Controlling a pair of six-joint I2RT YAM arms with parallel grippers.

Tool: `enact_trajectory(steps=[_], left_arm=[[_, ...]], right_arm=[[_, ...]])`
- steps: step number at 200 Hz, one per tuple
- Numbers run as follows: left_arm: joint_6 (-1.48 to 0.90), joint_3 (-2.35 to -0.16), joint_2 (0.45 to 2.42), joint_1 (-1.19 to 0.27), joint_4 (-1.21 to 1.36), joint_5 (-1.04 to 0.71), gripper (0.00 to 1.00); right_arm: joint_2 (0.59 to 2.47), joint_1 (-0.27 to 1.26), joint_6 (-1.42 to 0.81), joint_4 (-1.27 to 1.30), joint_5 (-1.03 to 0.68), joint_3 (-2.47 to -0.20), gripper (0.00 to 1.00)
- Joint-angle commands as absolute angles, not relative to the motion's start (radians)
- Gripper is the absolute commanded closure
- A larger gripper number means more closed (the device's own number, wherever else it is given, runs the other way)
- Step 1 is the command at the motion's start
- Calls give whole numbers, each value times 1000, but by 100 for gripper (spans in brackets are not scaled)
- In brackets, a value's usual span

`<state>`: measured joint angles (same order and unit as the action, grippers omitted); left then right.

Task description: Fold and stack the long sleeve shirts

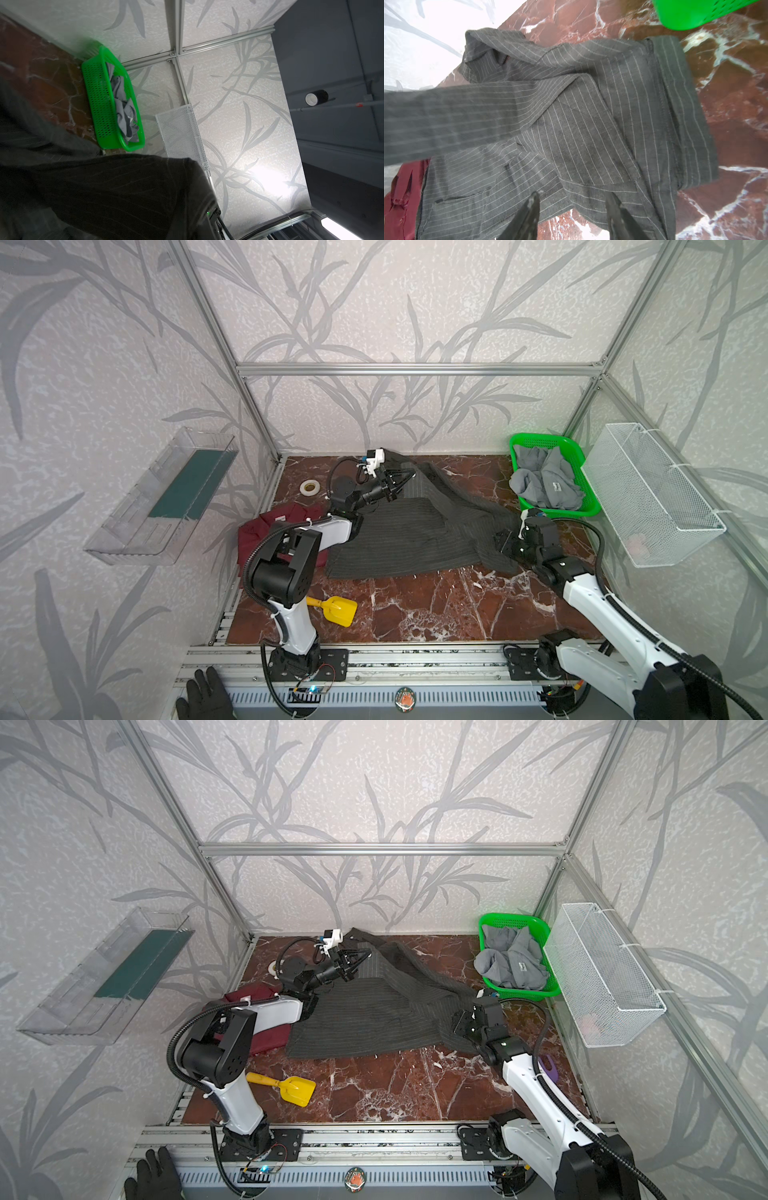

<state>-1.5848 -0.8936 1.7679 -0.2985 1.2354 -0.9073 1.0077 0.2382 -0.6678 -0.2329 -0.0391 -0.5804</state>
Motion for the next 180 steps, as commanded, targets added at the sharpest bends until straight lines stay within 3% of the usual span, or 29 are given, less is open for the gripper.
enact_trajectory(steps=[1,27,49,73,122,180], left_arm=[[-1517,-778,1611,-310,1171,-954,100],[-1348,-676,1426,-304,812,-949,100],[-1149,-683,1231,-299,332,-901,100],[-1069,-703,1066,-290,25,-858,100],[-986,-632,945,-243,-233,-900,100],[-689,-680,1038,-66,-491,-945,100]], right_arm=[[1019,236,-655,-207,-86,-585,49],[1030,236,-647,-196,-119,-588,49],[1044,236,-645,-200,-137,-594,49],[1057,236,-644,-194,-161,-591,50],[1079,242,-646,-195,-193,-594,51],[1071,267,-645,-209,-193,-591,51]])
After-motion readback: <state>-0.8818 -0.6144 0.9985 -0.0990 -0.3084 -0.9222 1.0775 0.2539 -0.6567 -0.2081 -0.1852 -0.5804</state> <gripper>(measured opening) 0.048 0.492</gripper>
